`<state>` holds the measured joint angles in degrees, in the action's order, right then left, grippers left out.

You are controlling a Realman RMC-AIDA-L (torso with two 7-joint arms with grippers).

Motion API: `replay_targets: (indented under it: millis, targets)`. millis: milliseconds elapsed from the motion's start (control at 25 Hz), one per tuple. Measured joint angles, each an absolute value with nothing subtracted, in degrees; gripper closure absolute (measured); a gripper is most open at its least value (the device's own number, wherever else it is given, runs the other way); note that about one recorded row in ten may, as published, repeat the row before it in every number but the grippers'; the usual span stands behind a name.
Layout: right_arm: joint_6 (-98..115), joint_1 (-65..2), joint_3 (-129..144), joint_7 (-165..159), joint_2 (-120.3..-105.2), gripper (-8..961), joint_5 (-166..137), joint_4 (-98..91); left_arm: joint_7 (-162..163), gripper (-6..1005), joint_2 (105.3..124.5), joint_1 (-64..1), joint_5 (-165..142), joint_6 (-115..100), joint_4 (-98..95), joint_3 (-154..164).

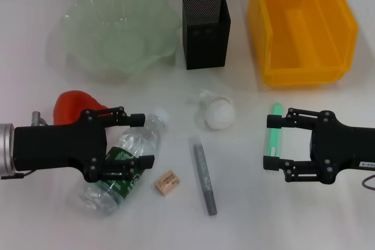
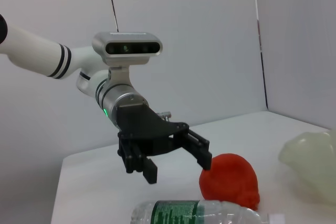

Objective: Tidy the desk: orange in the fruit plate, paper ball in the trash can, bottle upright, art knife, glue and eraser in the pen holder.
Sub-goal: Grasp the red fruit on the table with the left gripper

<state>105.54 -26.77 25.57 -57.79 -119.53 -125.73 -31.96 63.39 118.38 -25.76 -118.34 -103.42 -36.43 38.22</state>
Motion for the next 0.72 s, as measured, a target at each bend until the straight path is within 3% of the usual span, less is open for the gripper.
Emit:
replay_targets:
  millis: [360,720]
  targets:
    - [105.5,-26.1,25.1,-57.8,-119.49,173,-125.7,-31.9,63.8,204,118.25,-24.6,-112.9,-103.2,-36.4,35.7]
    - [105.4,-25.8,25.0,-57.7,-119.44,175,-125.7,-31.9,63.0,212,118.34,-21.3,-112.7,-88.4,-36.4,30.3]
